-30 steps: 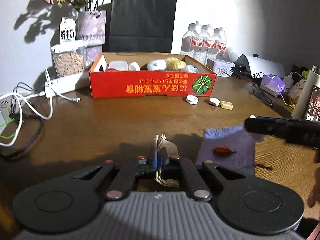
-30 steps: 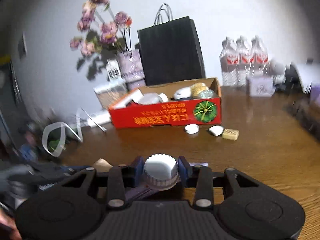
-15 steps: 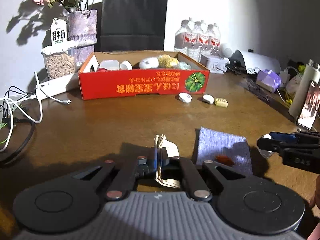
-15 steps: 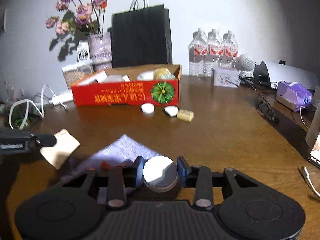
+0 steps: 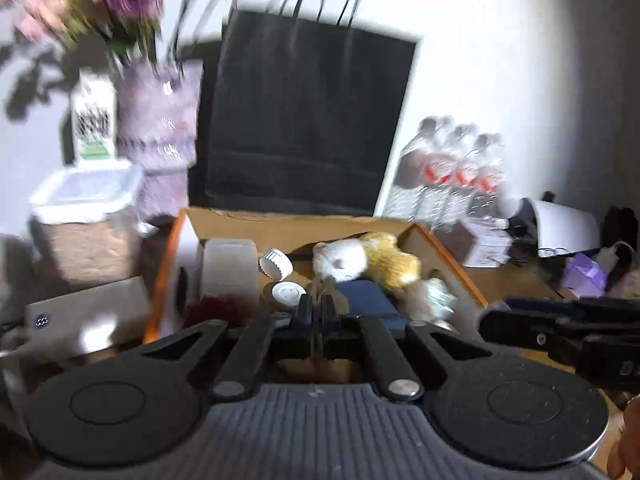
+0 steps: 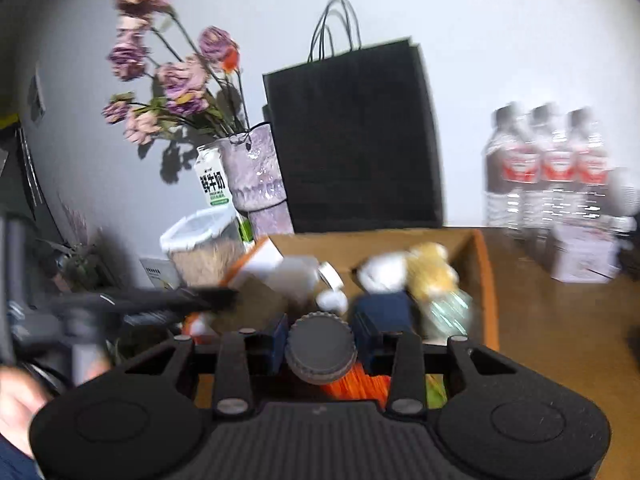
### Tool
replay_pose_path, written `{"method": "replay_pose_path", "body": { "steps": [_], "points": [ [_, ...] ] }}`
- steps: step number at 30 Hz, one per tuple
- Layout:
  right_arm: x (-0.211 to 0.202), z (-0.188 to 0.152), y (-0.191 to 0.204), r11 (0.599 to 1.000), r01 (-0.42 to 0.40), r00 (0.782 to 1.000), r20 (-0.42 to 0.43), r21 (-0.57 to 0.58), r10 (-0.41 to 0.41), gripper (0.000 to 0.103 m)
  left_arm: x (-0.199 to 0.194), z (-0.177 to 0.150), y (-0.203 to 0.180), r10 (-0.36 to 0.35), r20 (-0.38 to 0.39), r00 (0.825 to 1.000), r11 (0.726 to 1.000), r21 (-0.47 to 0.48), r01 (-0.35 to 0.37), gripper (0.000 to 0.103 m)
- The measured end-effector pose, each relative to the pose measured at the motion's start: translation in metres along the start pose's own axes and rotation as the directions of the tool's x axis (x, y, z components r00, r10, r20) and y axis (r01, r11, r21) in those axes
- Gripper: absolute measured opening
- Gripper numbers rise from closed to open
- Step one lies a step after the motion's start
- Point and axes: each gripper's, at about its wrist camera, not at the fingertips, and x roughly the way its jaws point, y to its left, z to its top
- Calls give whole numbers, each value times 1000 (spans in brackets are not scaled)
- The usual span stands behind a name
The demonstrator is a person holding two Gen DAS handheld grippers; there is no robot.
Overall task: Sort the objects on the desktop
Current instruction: 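Carry the tan pouch with the left tool while the right carries the white cap to the box, then release the pouch into the box while the right tool releases the cap, then withdraw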
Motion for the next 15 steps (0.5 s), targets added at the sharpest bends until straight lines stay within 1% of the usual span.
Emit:
{"method": "replay_pose_path", "body": {
  "steps": [2,3,4,5,6,7,8,9,11,12,13,14,15],
  "points": [
    [39,16,1,1000,14,999,-40,11,-14,35,44,6,9,-12,-74,997,1000,-23,10,6],
    [56,20,0,1000,19,998,-63,20,-18,35,61,4,13,-11,-102,995,999,-35,8,12],
    [73,23,-1,999,22,995,-94,24,-19,35,76,2,19,7,-130,991,999,-45,-13,18],
    [90,24,-3,999,32,992,-123,38,-28,35,83,-1,24,30,-145,989,998,-54,-38,31],
    [103,22,-4,998,44,988,-148,44,-38,35,85,-3,28,41,-138,990,998,-45,-47,44],
    [115,19,-5,997,53,984,-172,52,-43,35,82,-5,31,47,-119,992,998,-33,-51,49],
    [126,15,-7,996,56,981,-191,70,-41,35,77,-7,35,61,-92,994,998,-23,-63,56],
    [134,10,-11,994,43,980,-199,104,-22,38,71,-8,39,79,-70,994,997,-16,-80,57],
    [148,3,-17,986,17,973,-231,165,21,41,64,-11,41,116,-35,993,993,27,-115,58],
    [153,0,-16,984,8,969,-245,178,37,46,60,-13,40,142,-17,990,989,54,-141,60],
    [153,-1,-14,985,6,968,-248,175,38,51,59,-12,38,169,-5,986,983,75,-168,64],
    [152,-2,-11,986,15,970,-242,165,26,52,56,-13,38,191,11,982,977,92,-191,74],
    [150,0,-9,988,24,972,-234,153,13,52,53,-13,39,190,28,981,977,96,-192,79]
  ]
}}
